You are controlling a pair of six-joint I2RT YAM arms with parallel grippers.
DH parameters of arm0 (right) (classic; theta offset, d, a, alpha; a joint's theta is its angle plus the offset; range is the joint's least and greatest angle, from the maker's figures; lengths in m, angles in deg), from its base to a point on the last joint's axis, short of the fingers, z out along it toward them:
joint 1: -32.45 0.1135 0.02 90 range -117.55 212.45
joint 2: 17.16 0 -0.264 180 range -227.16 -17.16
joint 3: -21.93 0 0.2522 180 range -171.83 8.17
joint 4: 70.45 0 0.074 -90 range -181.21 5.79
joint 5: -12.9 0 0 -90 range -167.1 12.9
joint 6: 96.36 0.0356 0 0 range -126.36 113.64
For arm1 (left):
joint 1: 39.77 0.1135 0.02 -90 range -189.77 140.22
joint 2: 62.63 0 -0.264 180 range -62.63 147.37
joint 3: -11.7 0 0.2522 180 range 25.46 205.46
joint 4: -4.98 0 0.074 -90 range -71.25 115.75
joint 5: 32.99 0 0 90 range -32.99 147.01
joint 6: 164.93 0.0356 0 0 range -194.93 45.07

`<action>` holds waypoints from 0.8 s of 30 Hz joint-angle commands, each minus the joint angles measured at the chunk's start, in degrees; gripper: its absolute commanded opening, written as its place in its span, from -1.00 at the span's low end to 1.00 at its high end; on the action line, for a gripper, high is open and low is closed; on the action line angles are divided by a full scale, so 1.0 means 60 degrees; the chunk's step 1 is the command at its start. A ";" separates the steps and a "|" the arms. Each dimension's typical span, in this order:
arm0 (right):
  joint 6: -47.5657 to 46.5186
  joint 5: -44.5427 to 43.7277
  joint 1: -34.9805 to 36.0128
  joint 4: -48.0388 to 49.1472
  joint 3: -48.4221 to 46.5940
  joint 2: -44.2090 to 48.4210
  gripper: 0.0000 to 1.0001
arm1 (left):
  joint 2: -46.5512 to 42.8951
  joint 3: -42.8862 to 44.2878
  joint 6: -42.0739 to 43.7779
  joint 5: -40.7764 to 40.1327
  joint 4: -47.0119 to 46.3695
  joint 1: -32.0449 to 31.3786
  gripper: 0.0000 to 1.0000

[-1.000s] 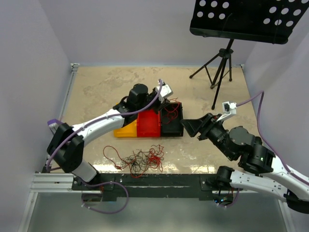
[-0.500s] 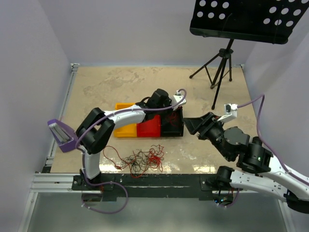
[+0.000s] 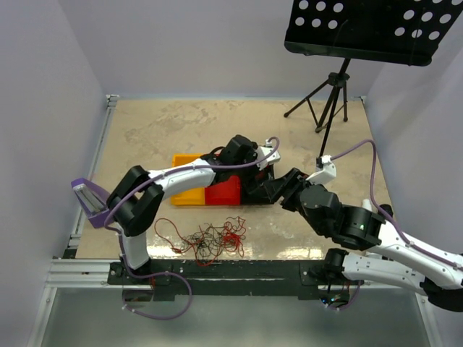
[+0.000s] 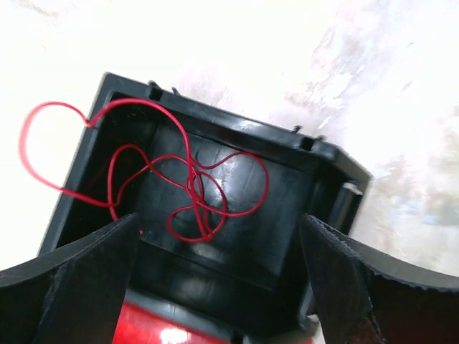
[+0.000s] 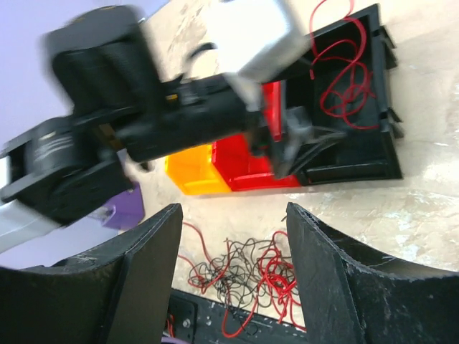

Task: Untangle the cables

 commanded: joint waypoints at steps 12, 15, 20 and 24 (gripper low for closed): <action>-0.2599 0.1656 -0.3709 0.2845 -0.0211 -0.2947 0.46 | -0.4335 -0.0004 -0.2069 0.2415 0.2769 0.2551 1.00; -0.3157 0.1675 -0.4094 0.3639 -0.0633 -0.4220 0.54 | -0.4525 0.0085 -0.1660 0.2620 0.3444 0.3241 1.00; -0.3656 0.1791 -0.4284 0.4341 -0.1689 -0.6448 0.59 | -0.4642 0.0392 -0.0955 0.2094 0.4499 0.3520 1.00; -0.3744 0.1661 -0.4490 0.4651 -0.2100 -0.7723 0.37 | -0.4862 0.0509 -0.0575 0.1875 0.4865 0.3798 1.00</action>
